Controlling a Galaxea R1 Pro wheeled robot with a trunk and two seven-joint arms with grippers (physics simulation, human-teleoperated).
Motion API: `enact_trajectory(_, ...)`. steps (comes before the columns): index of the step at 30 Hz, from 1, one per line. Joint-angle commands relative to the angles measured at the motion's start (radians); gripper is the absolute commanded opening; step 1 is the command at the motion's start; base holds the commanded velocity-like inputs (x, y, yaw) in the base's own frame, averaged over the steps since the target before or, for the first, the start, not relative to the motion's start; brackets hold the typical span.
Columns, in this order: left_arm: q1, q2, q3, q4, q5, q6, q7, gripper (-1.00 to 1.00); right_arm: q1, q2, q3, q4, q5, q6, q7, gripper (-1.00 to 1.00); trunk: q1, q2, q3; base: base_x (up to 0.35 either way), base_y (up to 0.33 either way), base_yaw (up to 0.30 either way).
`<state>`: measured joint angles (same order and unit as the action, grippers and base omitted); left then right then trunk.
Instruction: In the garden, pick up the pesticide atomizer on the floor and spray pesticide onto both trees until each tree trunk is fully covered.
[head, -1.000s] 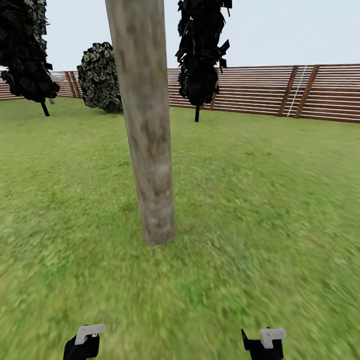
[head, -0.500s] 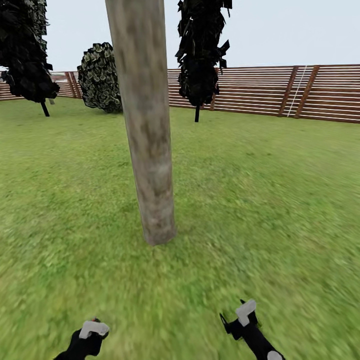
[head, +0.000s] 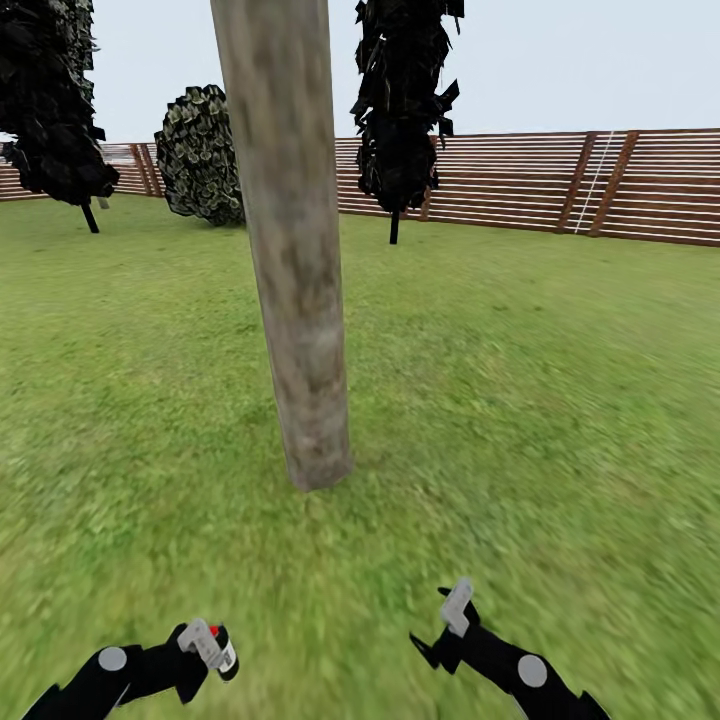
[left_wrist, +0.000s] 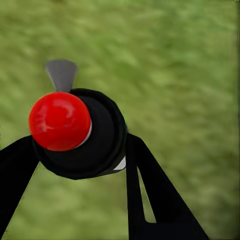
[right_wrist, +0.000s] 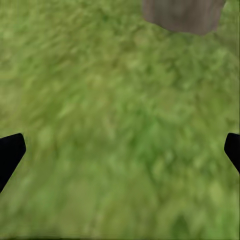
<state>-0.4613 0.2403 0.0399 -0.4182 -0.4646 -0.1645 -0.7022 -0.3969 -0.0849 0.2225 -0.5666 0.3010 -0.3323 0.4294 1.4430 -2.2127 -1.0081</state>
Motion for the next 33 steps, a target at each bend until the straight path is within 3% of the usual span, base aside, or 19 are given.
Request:
enact_trajectory(1,-0.006,-0.001,0.003,-0.001,-0.02,-0.006,-0.006,-1.0,-0.001,-0.001,0.002,-0.001,0.015,-0.005,0.006,1.0,0.0,0.0,-0.001,0.0,0.0,0.0)
enact_trajectory(3,-0.019,-0.003,-0.002,-0.002,-0.056,-0.006,-0.009,-1.0,-0.004,0.001,0.004,-0.001,0.05,-0.001,0.028,1.0,0.0,0.0,-0.001,0.0,0.0,0.0)
enact_trajectory(5,-0.028,-0.013,-0.009,-0.002,-0.131,-0.005,-0.042,-1.0,-0.023,0.011,0.006,-0.002,0.14,0.028,0.101,1.0,0.0,0.0,-0.001,0.0,0.0,0.0)
enact_trajectory(6,-0.031,-0.015,-0.009,-0.003,-0.151,-0.004,-0.058,-1.0,-0.034,0.016,0.006,-0.002,0.163,0.042,0.127,-1.0,0.0,0.0,-0.001,0.0,0.0,0.0)
enact_trajectory(8,-0.046,-0.023,-0.011,-0.028,-0.19,0.001,-0.105,-1.0,-0.085,0.034,0.006,-0.002,0.202,0.075,0.196,-1.0,0.0,0.0,-0.001,0.0,0.0,0.0)
enact_trajectory(11,-0.065,-0.025,-0.013,-0.033,-0.193,0.028,-0.164,-1.0,-0.11,0.047,0.006,-0.012,0.209,0.079,0.298,-1.0,0.0,0.0,-0.001,0.0,0.0,0.0)
enact_trajectory(16,-0.069,-0.047,-0.018,-0.05,-0.217,0.037,-0.204,-1.0,-0.115,0.07,0.007,-0.044,0.221,0.079,0.331,-1.0,0.0,0.0,-0.001,0.0,0.0,0.0)
enact_trajectory(20,-0.071,-0.089,-0.018,-0.054,-0.277,0.038,-0.208,-1.0,-0.115,0.114,0.008,-0.049,0.274,0.079,0.335,-1.0,0.0,0.0,-0.001,0.0,0.0,0.0)
enact_trajectory(21,-0.071,-0.121,-0.018,-0.054,-0.317,0.037,-0.209,-1.0,-0.115,0.145,0.008,-0.051,0.301,0.079,0.361,-1.0,0.0,0.0,-0.001,0.0,0.0,0.0)
enact_trajectory(31,-0.082,-0.186,-0.018,-0.074,-0.358,0.037,-0.209,-1.0,-0.116,0.171,0.008,-0.06,0.309,0.081,0.386,-1.0,0.0,0.0,-0.001,0.0,0.0,0.0)
enact_trajectory(33,-0.083,-0.203,-0.018,-0.075,-0.361,0.036,-0.209,-1.0,-0.116,0.188,0.008,-0.062,0.309,0.081,0.387,-1.0,0.0,0.0,-0.001,0.0,0.0,0.0)
